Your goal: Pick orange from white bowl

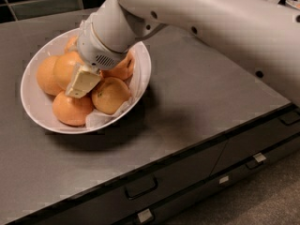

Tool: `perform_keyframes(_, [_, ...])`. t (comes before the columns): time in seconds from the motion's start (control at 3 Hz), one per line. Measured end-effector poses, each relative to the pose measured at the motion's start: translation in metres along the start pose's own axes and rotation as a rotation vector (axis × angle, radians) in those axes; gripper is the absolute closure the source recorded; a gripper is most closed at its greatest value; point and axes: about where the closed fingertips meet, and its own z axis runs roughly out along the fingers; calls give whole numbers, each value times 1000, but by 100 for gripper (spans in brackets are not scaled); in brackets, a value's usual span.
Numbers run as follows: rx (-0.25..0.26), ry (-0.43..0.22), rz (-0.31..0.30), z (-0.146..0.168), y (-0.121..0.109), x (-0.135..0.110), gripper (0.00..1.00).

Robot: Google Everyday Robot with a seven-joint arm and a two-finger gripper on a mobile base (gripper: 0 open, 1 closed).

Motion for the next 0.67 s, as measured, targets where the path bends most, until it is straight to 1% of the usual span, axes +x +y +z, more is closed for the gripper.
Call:
perform_keyframes(0.33, [0,0,0,0,0,0,82])
perform_keyframes(0.67, [10,33,1,-23,7,-5,100])
